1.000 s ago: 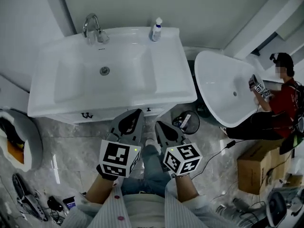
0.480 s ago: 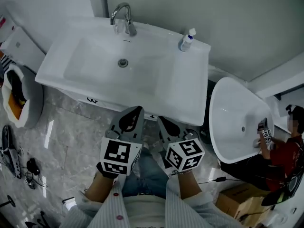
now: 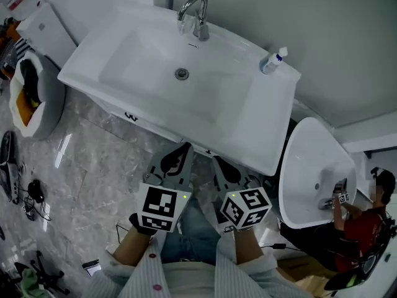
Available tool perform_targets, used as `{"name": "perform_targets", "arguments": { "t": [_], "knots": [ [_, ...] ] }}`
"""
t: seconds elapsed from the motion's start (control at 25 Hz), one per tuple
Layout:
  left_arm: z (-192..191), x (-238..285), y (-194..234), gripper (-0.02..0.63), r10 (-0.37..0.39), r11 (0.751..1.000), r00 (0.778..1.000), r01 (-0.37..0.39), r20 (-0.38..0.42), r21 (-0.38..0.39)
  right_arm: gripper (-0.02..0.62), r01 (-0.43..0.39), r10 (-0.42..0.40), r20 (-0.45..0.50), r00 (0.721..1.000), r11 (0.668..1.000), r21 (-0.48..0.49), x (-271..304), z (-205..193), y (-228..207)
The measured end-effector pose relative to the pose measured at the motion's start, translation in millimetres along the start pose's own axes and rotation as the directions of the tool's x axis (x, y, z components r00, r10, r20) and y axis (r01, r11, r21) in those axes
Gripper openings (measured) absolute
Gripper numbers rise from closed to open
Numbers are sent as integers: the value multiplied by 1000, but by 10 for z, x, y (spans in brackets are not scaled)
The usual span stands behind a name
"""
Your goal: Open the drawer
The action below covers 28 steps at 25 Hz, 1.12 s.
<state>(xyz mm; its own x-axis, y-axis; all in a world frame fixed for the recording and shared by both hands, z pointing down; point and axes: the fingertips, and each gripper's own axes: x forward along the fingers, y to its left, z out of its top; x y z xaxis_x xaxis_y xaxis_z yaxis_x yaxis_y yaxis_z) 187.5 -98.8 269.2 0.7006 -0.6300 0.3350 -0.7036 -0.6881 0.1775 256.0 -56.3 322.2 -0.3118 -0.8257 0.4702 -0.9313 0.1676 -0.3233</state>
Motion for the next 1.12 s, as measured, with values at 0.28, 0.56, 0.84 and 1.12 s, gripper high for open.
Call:
{"name": "perform_targets", "arguments": {
  "t": [0.28, 0.56, 0.84, 1.12],
  "knots": [
    [-204, -51, 130, 17, 14, 1000, 1000, -14, -21, -12, 9, 22, -21, -24, 999, 999, 24, 90, -222, 30],
    [-601, 31, 246, 15, 30, 999, 998, -31, -54, -23, 9, 53, -51, -62, 997, 998, 27, 320, -560, -195],
    [-1048, 111, 343, 15, 46, 998, 995, -50, -87, -40, 9, 99, -96, -93, 991, 995, 24, 570, -913, -427],
    [-1513, 270, 382, 15, 59, 993, 992, -70, -111, -95, 9, 114, -113, -122, 986, 993, -4, 827, -1271, -641]
  ]
}}
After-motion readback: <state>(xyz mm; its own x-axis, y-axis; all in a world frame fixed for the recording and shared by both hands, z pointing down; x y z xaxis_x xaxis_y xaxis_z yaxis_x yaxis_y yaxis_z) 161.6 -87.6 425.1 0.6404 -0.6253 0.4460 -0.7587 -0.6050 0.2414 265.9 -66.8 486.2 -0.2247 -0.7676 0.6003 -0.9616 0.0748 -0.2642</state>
